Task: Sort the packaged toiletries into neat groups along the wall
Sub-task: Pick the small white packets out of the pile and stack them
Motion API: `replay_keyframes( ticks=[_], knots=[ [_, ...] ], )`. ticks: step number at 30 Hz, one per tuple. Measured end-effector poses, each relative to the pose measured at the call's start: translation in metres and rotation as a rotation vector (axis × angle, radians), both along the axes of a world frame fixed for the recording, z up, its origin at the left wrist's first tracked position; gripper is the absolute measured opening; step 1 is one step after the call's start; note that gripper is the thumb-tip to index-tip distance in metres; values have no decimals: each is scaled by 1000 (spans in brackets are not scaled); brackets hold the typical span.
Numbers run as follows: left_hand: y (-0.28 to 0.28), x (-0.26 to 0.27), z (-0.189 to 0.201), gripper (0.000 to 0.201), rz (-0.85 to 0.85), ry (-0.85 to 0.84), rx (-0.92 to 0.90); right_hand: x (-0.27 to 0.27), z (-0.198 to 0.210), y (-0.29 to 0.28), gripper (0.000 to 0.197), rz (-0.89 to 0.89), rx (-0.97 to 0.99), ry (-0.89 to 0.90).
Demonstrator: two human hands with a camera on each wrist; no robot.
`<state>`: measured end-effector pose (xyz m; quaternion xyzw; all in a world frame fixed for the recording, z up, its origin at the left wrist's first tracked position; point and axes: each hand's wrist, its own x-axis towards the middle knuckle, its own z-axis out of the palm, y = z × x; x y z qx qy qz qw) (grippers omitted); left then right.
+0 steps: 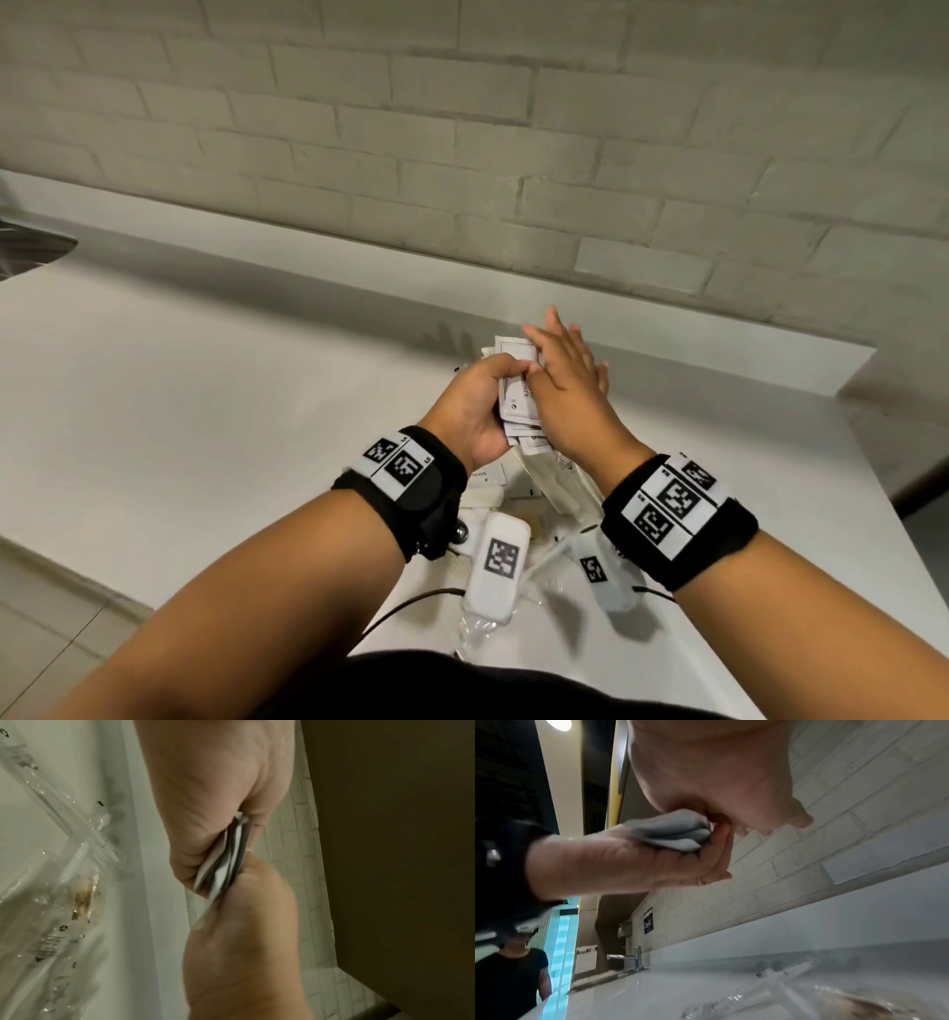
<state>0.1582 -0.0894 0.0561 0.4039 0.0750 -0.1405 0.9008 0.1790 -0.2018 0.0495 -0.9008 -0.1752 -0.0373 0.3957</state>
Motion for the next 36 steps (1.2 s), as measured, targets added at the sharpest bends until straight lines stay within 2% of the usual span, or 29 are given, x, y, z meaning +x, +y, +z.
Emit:
replay_keyframes(
  ticks=[3, 5, 8, 10, 12, 14, 16, 19, 22, 26, 30, 33, 36],
  knots=[
    [-2, -1, 7, 35, -61, -22, -43, 2, -4, -1, 38, -13, -61, -86],
    [-4, 0, 10, 53, -80, -27, 35, 4, -1, -5, 45, 50, 20, -42],
    [-2, 6, 12, 62, -49, -21, 175, 2, 18, -19, 91, 300, 173, 166],
    [1, 8, 15, 81, -124, -10, 166, -3, 31, -27, 128, 465, 66, 251],
    [2, 7, 16, 86, -184, -18, 140, -9, 37, -25, 145, 496, -142, 156],
    [4, 8, 15, 73, -159, -15, 159, -13, 36, -21, 143, 421, -197, 53],
    [4, 6, 13, 64, -163, -7, 171, -13, 35, -23, 140, 377, -132, 66],
    [5, 2, 13, 64, -172, -8, 169, -13, 34, -27, 143, 438, -119, 129],
    [6, -3, 12, 65, -215, -52, 121, -15, 35, -25, 140, 405, -125, 86],
    [2, -7, 10, 45, -225, -88, 107, -18, 37, -23, 142, 382, -74, 115],
    [4, -8, 12, 42, -212, -92, 100, -23, 37, -19, 137, 324, -115, 71],
    [8, -10, 12, 40, -257, -89, 56, -23, 36, -17, 141, 316, -149, 77],
    [11, -10, 8, 27, -307, -84, 26, -23, 35, -14, 146, 299, -161, 97]
  ],
)
